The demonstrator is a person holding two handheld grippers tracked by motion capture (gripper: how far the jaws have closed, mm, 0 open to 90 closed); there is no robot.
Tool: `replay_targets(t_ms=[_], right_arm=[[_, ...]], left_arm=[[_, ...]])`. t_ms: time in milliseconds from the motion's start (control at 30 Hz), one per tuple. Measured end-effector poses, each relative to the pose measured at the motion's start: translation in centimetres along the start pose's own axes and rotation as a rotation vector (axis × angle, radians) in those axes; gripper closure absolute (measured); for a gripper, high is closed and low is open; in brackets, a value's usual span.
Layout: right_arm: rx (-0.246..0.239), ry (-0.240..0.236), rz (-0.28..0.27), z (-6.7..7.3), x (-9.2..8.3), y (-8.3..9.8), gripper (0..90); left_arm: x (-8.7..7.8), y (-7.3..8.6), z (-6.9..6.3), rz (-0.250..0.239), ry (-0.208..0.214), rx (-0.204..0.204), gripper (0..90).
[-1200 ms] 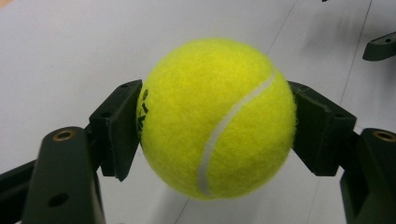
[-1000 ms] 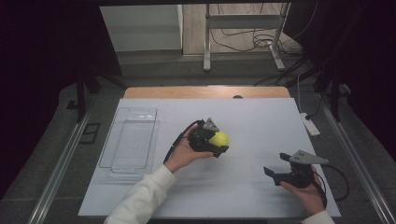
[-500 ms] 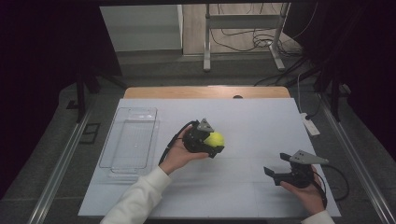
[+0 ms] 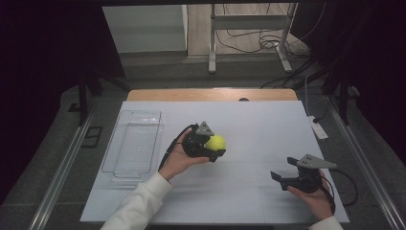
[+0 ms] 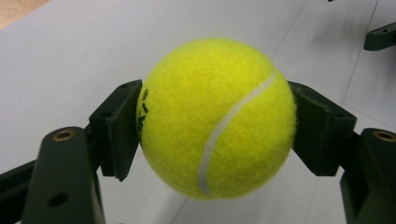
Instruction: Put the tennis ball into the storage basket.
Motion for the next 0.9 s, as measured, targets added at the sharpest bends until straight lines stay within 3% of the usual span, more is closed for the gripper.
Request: replay_targets(t_ms=[367, 900], right_arm=[[-0.008, -0.001, -0.004, 0.1, -0.1, -0.1, 10.4], [-0.011, -0.007, -0.014, 0.2, -0.2, -0.1, 10.4]], left_arm=[[-1.8, 0.2, 0.8, -0.032, -0.028, -0.020, 26.9], [-3.0, 0.4, 1.6, -0.047, -0.061, -0.040, 26.9]])
Point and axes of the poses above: each handheld gripper's, and its own axes: x roughly forward along the jaws, y roughly out of its underside, z roughly to its left, the point moved 1 cm from there along x, roughly forward along the jaws, and after that the axes turned 4 degrees about x, right-handed, at the moved point
